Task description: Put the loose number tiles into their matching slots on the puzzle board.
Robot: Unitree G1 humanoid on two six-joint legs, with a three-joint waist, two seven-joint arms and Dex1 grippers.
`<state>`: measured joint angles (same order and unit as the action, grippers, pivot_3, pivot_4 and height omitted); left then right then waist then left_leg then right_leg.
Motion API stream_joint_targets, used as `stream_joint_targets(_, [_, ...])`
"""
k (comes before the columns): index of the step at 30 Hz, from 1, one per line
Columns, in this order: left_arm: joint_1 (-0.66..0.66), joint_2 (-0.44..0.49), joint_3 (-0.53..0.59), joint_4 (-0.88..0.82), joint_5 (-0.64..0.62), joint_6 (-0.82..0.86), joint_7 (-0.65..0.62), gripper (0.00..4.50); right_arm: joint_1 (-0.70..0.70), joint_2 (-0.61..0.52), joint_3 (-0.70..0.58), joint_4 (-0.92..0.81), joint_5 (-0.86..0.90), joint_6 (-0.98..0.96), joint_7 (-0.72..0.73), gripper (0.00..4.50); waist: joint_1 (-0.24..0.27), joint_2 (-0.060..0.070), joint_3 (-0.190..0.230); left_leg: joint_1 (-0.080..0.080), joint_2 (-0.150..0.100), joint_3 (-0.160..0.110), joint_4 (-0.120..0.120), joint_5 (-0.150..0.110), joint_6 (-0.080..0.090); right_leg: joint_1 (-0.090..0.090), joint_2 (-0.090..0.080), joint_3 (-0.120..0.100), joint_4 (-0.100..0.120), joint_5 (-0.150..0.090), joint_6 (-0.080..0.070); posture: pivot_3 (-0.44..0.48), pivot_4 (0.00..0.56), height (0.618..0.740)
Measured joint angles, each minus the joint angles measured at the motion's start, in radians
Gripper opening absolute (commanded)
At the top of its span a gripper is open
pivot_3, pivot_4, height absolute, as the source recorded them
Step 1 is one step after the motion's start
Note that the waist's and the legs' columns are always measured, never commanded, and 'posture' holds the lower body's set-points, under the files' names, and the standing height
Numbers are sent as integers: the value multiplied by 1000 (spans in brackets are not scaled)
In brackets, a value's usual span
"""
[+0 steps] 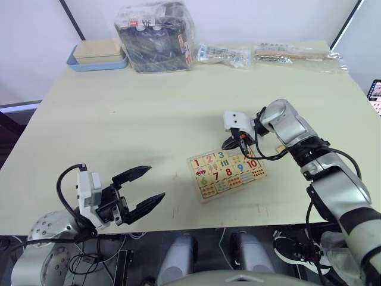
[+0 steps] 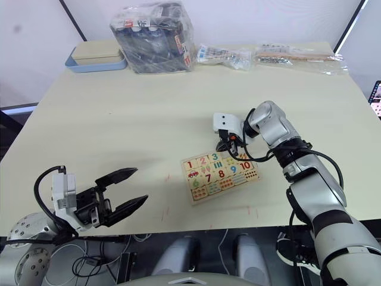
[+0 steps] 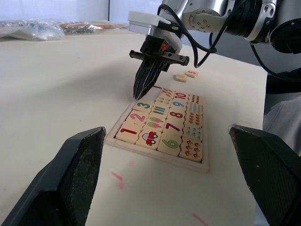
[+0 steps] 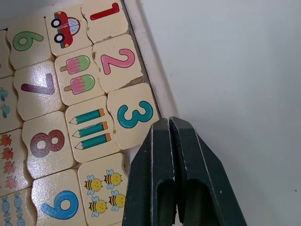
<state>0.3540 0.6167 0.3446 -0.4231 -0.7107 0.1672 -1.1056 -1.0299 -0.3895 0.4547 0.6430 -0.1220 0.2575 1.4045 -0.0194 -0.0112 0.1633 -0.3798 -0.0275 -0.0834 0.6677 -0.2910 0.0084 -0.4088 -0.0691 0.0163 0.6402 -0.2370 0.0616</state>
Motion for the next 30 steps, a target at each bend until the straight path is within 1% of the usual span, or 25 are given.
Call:
stream_joint_targets(8, [1, 1, 0, 0, 0, 1, 0, 4500, 5, -1, -2, -23, 5, 6, -5, 36, 0, 0, 0, 0, 0, 0, 0, 0, 0, 0, 0, 0, 0, 0, 0, 0, 150, 740])
stream_joint_targets(9, [0, 1, 1, 0, 0, 1, 0, 4500, 28, -13, -33, -76, 37, 20, 0, 36, 3, 0, 0, 0, 0, -1, 0, 0, 0, 0, 0, -1, 0, 0, 0, 0, 150, 740])
stream_joint_targets(11, [1, 2, 0, 0, 0, 2, 1, 4500, 46, -25, -54, -110, 63, 31, 4, 36, 4, 0, 0, -1, 0, 0, 0, 0, 0, 0, 0, 0, -1, 0, 0, 0, 150, 740])
stream_joint_targets(12, [3, 2, 3, -1, 0, 2, 3, 4500, 93, -42, -101, -181, 112, 49, 10, 36, 7, 0, 0, -1, 0, -1, 0, 0, 0, 0, -1, -1, -1, 0, 0, 0, 150, 740])
stream_joint_targets(13, [3, 2, 2, -1, 0, 2, 4, 4500, 171, -68, -164, -285, 170, 55, 4, 36, 11, -1, 0, -2, 0, -3, 0, 0, 0, 1, -1, -3, -2, 0, 0, 0, 150, 740])
stream_joint_targets(14, [8, 2, 4, 0, 1, 2, 7, 4500, 194, -74, -180, -308, 188, 61, 3, 36, 10, -1, -1, -1, 0, -2, 0, 0, 0, 1, -1, -2, -2, 0, 0, 0, 150, 740])
stream_joint_targets(15, [5, 3, 3, 0, 1, 3, 10, 4500, 264, -82, -246, -383, 255, 79, -4, 36, 12, -1, -1, -2, 0, -3, 0, 0, 0, 1, -2, -2, -3, 0, 0, 0, 150, 740])
stream_joint_targets(17, [9, 4, 6, 0, 1, 2, 12, 4500, 374, -109, -320, -511, 355, 114, -14, 36, 8, 0, 0, -2, 0, 0, 0, 0, 1, 1, -2, 0, -3, 0, 0, 0, 150, 740])
stream_joint_targets(19, [11, 4, 7, 1, 1, 2, 12, 4500, 386, -119, -328, -529, 367, 121, -16, 36, 6, 0, 0, -1, 0, 0, 0, -2, 3, 1, -2, 0, -3, 0, 0, 0, 150, 740])
stream_joint_targets(21, [8, 6, 6, 1, 1, 2, 10, 4500, 438, -151, -378, -612, 409, 159, -44, 36, 3, -1, 0, 0, 0, 1, 0, -2, 4, 1, -2, 1, -1, 0, 0, 0, 150, 740])
stream_joint_targets(22, [16, 7, 13, 4, 1, -1, 9, 4500, 521, -176, -459, -693, 476, 215, -77, 36, 8, -2, -1, 0, 2, -1, 0, -2, 4, 2, -2, 0, -1, 0, 0, 0, 150, 740])
stream_joint_targets(24, [21, 7, 11, 11, 1, -1, 0, 4500, 614, -220, -516, -752, 519, 247, -103, 36, 12, -2, -1, 0, 2, -1, 0, -2, 5, 2, -1, -1, -1, 0, -1, 0, 150, 740])
stream_joint_targets(25, [22, 9, 13, 16, 2, -2, -3, 4500, 681, -248, -548, -785, 538, 260, -112, 559, 18, -2, -1, 0, 2, -1, 0, -3, 5, 3, -1, -2, -2, 0, -1, 0, 150, 740])
stream_joint_targets(26, [28, 10, 19, 23, 2, -4, -4, 4500, 724, -266, -574, -799, 552, 268, -119, 886, 19, -2, -1, 0, 2, -1, 0, -3, 5, 4, 0, -2, -2, 0, -1, 0, 150, 740])
stream_joint_targets(29, [28, 14, 25, 51, 5, -9, -16, 4500, 890, -327, -690, -858, 599, 286, -150, 2265, 19, -1, -1, 1, 1, 0, 1, -3, 5, 5, 0, -1, -2, 0, -1, 0, 150, 740])
stream_joint_targets(30, [31, 15, 29, 62, 7, -13, -24, 4500, 922, -340, -717, -869, 608, 287, -160, 2531, 19, -1, -1, 2, 1, 1, 1, -3, 5, 5, 0, -1, -2, 0, -1, 0, 150, 740])
